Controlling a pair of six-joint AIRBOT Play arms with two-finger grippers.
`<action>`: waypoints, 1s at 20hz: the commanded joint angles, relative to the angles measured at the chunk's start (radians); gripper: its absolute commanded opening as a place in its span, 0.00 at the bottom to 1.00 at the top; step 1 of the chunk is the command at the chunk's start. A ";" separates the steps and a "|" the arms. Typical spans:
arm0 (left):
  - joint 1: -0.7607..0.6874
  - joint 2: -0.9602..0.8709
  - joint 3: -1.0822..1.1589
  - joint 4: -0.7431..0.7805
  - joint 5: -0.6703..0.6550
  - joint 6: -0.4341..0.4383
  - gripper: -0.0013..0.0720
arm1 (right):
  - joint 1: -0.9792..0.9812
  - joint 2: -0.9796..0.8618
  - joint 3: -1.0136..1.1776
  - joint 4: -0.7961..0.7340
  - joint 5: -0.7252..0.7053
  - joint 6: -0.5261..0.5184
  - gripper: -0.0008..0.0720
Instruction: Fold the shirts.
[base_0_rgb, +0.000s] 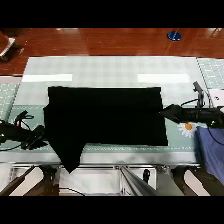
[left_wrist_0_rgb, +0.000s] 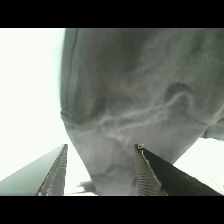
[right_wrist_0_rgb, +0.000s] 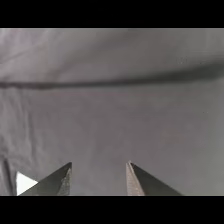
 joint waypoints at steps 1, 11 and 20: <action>-0.007 0.012 -0.042 -0.026 0.035 -0.027 0.71 | 0.000 0.043 -0.076 0.068 -0.022 -0.026 0.57; -0.137 -0.005 -0.085 -0.069 0.216 -0.069 0.71 | -0.001 0.043 -0.076 0.117 -0.041 -0.019 0.57; -0.142 -0.026 -0.050 -0.118 0.148 0.030 0.05 | -0.137 0.043 -0.076 -0.422 0.082 0.263 0.57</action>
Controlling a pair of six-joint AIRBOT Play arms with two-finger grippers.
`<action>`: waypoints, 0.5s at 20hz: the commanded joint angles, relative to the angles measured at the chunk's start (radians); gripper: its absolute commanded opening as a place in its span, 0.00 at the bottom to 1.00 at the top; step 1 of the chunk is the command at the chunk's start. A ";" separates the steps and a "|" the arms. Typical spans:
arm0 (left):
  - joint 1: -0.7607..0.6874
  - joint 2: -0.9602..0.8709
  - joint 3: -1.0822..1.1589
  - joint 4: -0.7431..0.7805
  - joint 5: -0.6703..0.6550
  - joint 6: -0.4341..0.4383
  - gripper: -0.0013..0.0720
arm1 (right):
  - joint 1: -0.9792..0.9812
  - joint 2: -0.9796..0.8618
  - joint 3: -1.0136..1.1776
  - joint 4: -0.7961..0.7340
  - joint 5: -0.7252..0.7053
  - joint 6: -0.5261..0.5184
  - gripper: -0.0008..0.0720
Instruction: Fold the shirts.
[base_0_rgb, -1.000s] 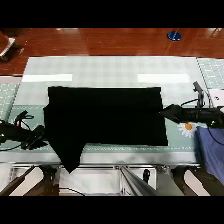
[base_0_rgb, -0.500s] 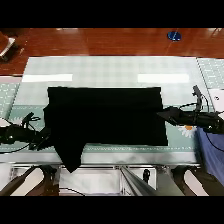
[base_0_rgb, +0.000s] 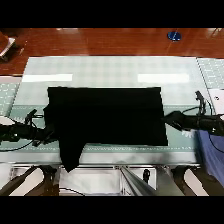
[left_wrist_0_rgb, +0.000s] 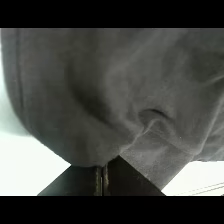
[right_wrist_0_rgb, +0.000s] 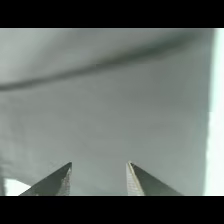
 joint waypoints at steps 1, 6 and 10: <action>-0.001 0.000 0.032 -0.034 -0.038 0.029 0.05 | -0.071 0.001 -0.001 -0.354 0.127 0.194 0.57; -0.001 -0.001 0.066 -0.144 -0.042 0.074 0.05 | -0.078 -0.023 -0.023 -0.368 0.243 0.176 0.57; -0.001 -0.001 0.066 -0.145 -0.041 0.079 0.05 | -0.070 -0.086 -0.094 -0.343 0.202 0.159 0.57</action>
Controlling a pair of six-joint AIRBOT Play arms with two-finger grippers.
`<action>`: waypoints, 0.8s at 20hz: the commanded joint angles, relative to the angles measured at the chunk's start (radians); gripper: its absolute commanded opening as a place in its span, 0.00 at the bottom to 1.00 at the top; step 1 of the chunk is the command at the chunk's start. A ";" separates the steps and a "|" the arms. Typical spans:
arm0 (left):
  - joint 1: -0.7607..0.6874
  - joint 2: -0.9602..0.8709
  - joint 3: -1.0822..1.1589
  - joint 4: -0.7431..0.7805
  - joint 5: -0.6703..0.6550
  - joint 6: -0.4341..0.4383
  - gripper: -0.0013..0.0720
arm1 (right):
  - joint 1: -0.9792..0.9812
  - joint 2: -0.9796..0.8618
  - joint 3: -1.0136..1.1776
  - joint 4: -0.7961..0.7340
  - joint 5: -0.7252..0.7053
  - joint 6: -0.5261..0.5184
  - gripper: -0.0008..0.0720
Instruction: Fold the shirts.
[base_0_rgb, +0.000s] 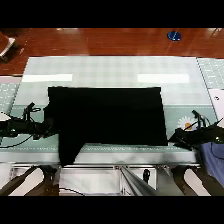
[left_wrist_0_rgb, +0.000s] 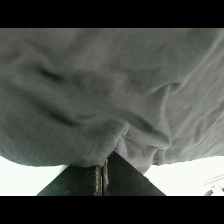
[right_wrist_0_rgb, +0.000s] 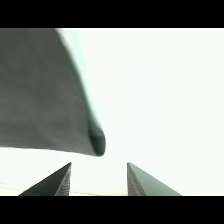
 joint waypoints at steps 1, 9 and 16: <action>0.000 0.000 0.005 -0.023 -0.010 0.014 0.05 | 0.019 -0.055 -0.034 0.027 -0.021 -0.013 0.57; -0.001 0.000 0.005 -0.023 -0.010 0.013 0.05 | 0.154 -0.187 -0.011 0.263 -0.298 -0.031 0.55; 0.004 0.000 0.145 -0.058 -0.034 0.014 0.05 | 0.252 -0.199 0.179 0.348 -0.188 -0.186 0.04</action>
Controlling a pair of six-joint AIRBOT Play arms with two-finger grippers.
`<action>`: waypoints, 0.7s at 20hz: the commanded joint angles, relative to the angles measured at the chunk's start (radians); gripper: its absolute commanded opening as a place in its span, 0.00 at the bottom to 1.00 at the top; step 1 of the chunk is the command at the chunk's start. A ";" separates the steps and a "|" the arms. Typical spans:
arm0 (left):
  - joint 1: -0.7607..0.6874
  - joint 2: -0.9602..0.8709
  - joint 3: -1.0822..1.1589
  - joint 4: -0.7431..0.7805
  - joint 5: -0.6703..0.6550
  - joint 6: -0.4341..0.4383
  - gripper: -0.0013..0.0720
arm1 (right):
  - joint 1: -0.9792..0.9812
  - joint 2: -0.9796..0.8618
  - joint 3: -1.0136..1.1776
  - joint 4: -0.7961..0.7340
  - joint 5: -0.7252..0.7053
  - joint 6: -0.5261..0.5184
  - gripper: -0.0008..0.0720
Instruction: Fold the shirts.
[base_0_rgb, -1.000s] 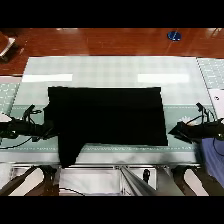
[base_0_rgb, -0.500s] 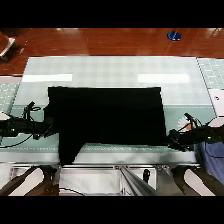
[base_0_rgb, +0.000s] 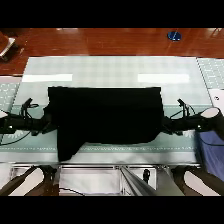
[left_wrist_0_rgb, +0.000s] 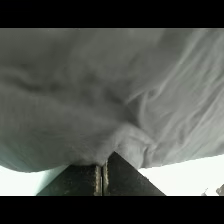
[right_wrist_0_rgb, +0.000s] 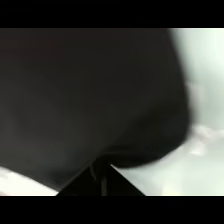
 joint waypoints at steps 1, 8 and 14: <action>0.002 -0.001 0.116 -0.047 -0.018 0.000 0.05 | 0.026 -0.006 0.130 0.043 0.043 -0.045 0.04; -0.091 -0.257 0.400 -0.096 0.106 -0.102 0.05 | 0.026 -0.255 0.468 0.064 0.047 -0.014 0.04; -0.105 -0.477 0.728 -0.096 0.049 -0.174 0.05 | 0.023 -0.394 0.668 0.037 0.048 0.023 0.04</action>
